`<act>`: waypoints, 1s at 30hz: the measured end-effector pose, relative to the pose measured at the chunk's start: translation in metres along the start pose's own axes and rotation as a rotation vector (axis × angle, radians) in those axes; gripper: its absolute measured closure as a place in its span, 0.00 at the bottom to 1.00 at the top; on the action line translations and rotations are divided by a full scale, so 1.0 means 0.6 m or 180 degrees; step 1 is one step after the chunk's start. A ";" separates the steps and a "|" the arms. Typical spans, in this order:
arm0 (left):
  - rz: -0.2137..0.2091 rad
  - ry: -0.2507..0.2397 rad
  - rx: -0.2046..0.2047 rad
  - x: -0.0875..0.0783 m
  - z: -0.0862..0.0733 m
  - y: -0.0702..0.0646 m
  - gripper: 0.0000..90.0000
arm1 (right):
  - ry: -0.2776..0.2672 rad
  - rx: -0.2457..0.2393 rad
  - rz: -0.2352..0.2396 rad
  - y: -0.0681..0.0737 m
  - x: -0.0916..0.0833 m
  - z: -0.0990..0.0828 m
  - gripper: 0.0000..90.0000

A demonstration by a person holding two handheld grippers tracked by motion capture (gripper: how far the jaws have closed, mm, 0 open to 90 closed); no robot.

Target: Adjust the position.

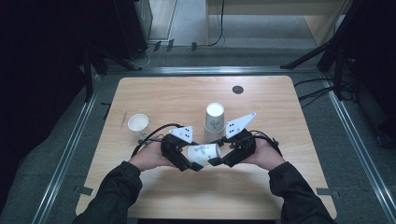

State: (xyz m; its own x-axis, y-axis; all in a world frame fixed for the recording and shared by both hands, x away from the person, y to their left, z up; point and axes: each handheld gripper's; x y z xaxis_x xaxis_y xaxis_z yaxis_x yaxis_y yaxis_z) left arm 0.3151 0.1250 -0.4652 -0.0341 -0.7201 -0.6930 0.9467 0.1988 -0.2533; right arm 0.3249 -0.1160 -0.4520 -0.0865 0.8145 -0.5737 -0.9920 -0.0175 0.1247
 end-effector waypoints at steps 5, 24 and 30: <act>0.0007 -0.0019 -0.0030 -0.002 0.000 0.001 0.26 | -0.0012 -0.0003 -0.0021 0.000 0.000 -0.001 0.37; 0.0095 -0.0054 -0.0125 -0.038 -0.001 0.010 0.28 | -0.0004 0.0044 -0.0127 -0.002 0.000 -0.006 0.32; 0.0244 0.0147 -0.0133 -0.058 0.011 0.010 0.28 | 0.0017 0.0066 -0.0171 -0.004 0.000 -0.010 0.30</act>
State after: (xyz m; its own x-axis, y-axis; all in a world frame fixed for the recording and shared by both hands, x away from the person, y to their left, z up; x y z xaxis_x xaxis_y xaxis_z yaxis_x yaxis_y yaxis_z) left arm 0.3242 0.1470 -0.4382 0.0222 -0.6706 -0.7414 0.9330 0.2803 -0.2257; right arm 0.3270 -0.1194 -0.4571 -0.0338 0.8108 -0.5843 -0.9931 0.0382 0.1105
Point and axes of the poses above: each handheld gripper's, and its own axes: x roughly forward along the jaws, z roughly out of its top, y roughly to its left, and after that the axes turned 6 degrees about -x, right-handed
